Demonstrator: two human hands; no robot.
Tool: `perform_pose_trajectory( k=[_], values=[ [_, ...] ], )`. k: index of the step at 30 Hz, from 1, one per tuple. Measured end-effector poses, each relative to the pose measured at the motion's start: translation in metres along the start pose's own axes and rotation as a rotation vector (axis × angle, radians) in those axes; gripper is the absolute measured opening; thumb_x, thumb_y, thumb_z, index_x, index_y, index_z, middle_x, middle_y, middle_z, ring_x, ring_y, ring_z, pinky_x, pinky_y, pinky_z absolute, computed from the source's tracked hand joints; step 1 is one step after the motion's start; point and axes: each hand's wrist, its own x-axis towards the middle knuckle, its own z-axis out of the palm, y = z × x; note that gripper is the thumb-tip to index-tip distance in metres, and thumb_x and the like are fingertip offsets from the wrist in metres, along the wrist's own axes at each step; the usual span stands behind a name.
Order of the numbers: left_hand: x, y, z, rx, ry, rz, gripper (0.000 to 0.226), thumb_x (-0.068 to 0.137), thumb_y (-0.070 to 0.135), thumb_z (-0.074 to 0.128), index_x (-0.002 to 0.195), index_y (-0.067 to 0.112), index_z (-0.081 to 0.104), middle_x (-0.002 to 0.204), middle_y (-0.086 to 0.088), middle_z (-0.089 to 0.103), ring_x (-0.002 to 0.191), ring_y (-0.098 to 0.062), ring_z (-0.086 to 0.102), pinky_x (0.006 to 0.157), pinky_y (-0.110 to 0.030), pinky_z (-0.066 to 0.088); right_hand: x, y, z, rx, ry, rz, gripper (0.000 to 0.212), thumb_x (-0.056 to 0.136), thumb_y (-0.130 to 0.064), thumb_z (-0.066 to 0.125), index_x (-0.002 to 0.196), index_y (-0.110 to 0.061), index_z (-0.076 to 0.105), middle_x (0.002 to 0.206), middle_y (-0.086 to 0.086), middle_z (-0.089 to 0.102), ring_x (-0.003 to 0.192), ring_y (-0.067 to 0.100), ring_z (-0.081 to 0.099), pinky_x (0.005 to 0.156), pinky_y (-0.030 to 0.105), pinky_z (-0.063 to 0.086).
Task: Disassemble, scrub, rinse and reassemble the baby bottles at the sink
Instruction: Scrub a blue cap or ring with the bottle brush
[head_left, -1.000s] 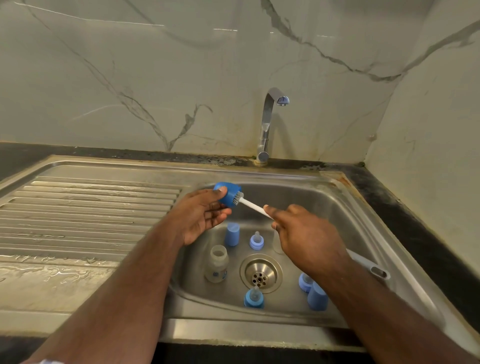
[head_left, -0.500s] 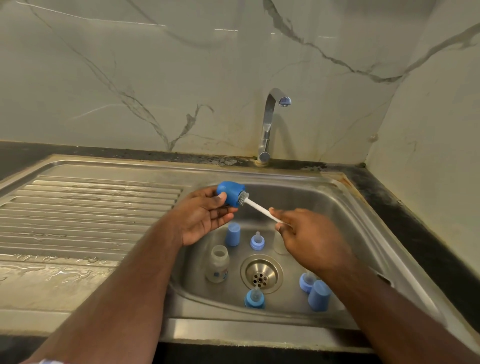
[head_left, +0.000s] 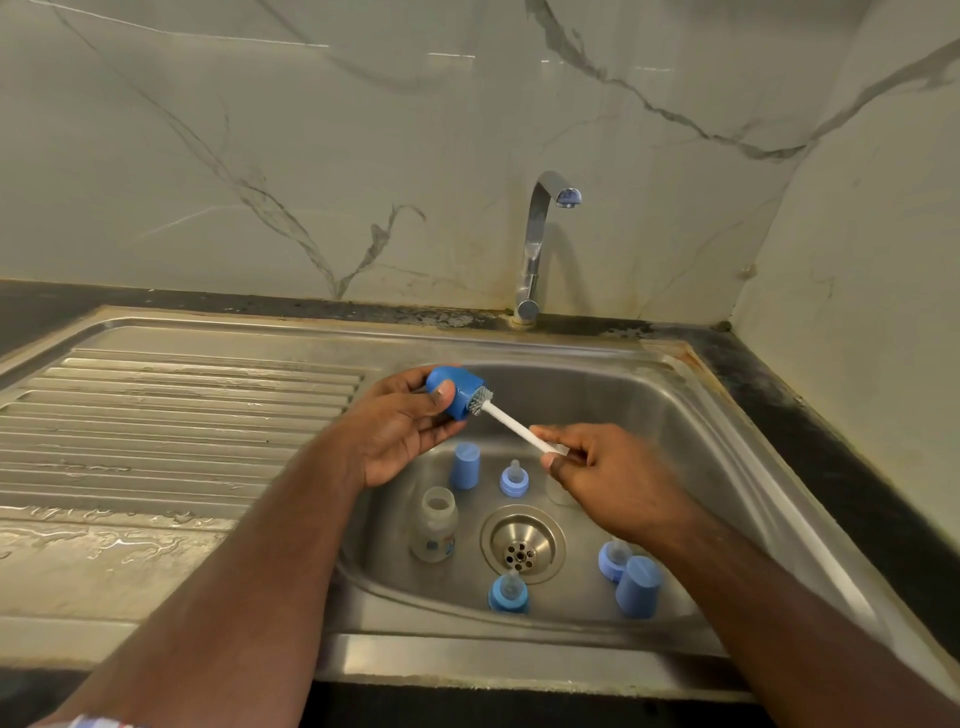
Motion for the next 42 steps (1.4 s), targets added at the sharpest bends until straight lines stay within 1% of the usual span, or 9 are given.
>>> perform_pose_trajectory(
  k=[4, 11, 16, 19, 22, 27, 34, 40, 42],
  values=[
    [-0.001, 0.002, 0.001, -0.002, 0.015, 0.036, 0.051, 0.079, 0.016, 0.069, 0.129, 0.010, 0.063, 0.121, -0.014, 0.070, 0.104, -0.021, 0.071, 0.084, -0.030, 0.061, -0.005, -0.005, -0.004, -0.006, -0.133, -0.051, 0.034, 0.098, -0.027, 0.060, 0.129, -0.040, 0.064, 0.063, -0.018, 0.059, 0.050, -0.003, 0.051, 0.054, 0.012, 0.037],
    [-0.002, 0.006, 0.000, -0.099, 0.010, 0.048, 0.046, 0.083, 0.022, 0.067, 0.125, 0.005, 0.063, 0.118, -0.015, 0.072, 0.106, -0.023, 0.072, 0.085, -0.032, 0.061, -0.002, -0.002, -0.009, 0.486, -0.090, 0.087, 0.030, 0.097, -0.010, 0.062, 0.119, -0.029, 0.071, 0.063, 0.001, 0.061, 0.046, 0.015, 0.039, 0.040, 0.024, 0.031],
    [-0.002, 0.007, -0.003, -0.105, -0.011, 0.011, 0.043, 0.083, 0.021, 0.067, 0.122, 0.004, 0.064, 0.114, -0.014, 0.073, 0.103, -0.022, 0.072, 0.087, -0.032, 0.061, -0.004, -0.005, -0.002, 0.149, -0.063, -0.068, 0.035, 0.099, -0.025, 0.061, 0.130, -0.040, 0.064, 0.064, -0.011, 0.063, 0.047, 0.002, 0.046, 0.049, 0.015, 0.038],
    [-0.002, 0.006, 0.000, -0.055, 0.012, 0.009, 0.043, 0.084, 0.022, 0.067, 0.123, 0.003, 0.064, 0.111, -0.014, 0.074, 0.100, -0.022, 0.073, 0.080, -0.030, 0.062, -0.003, -0.005, -0.009, -0.144, -0.026, -0.146, 0.037, 0.100, -0.032, 0.057, 0.134, -0.046, 0.058, 0.088, -0.020, 0.068, 0.070, -0.006, 0.058, 0.061, 0.008, 0.040],
    [0.000, 0.004, 0.000, -0.031, 0.051, -0.003, 0.040, 0.091, 0.021, 0.066, 0.126, 0.002, 0.062, 0.114, -0.017, 0.073, 0.100, -0.025, 0.073, 0.076, -0.029, 0.061, -0.003, -0.007, -0.009, -0.376, 0.037, -0.198, 0.041, 0.102, -0.035, 0.049, 0.142, -0.045, 0.050, 0.099, -0.014, 0.061, 0.086, 0.005, 0.057, 0.079, 0.026, 0.050],
    [-0.001, 0.006, 0.002, -0.006, 0.062, 0.002, 0.050, 0.080, 0.027, 0.071, 0.123, 0.003, 0.064, 0.115, -0.020, 0.073, 0.101, -0.028, 0.074, 0.078, -0.029, 0.062, -0.004, -0.011, 0.001, -0.536, 0.106, -0.185, 0.046, 0.105, -0.037, 0.038, 0.151, -0.043, 0.033, 0.102, -0.007, 0.052, 0.087, 0.018, 0.059, 0.073, 0.034, 0.050],
    [-0.001, 0.005, 0.002, 0.077, 0.092, 0.082, 0.037, 0.079, 0.021, 0.071, 0.114, 0.008, 0.067, 0.102, -0.011, 0.076, 0.092, -0.020, 0.074, 0.076, -0.028, 0.062, 0.000, -0.008, -0.010, -0.214, -0.114, -0.125, 0.038, 0.101, -0.030, 0.055, 0.138, -0.039, 0.057, 0.075, -0.020, 0.060, 0.062, -0.011, 0.055, 0.056, 0.008, 0.038],
    [0.000, 0.001, 0.004, 0.171, 0.166, 0.135, 0.028, 0.094, 0.018, 0.068, 0.118, 0.005, 0.064, 0.108, -0.013, 0.074, 0.095, -0.019, 0.075, 0.079, -0.027, 0.061, 0.006, 0.010, -0.018, -0.105, -0.077, -0.119, 0.033, 0.098, -0.028, 0.062, 0.129, -0.037, 0.066, 0.061, -0.029, 0.060, 0.059, -0.008, 0.056, 0.056, 0.009, 0.038],
    [-0.001, 0.002, 0.001, 0.177, 0.215, 0.137, 0.032, 0.096, 0.020, 0.068, 0.122, 0.004, 0.061, 0.111, -0.014, 0.072, 0.097, -0.021, 0.074, 0.079, -0.029, 0.062, 0.009, 0.016, -0.021, -0.089, -0.056, -0.108, 0.030, 0.096, -0.027, 0.063, 0.125, -0.038, 0.068, 0.063, -0.020, 0.061, 0.061, -0.001, 0.057, 0.060, 0.021, 0.046]
  ],
)
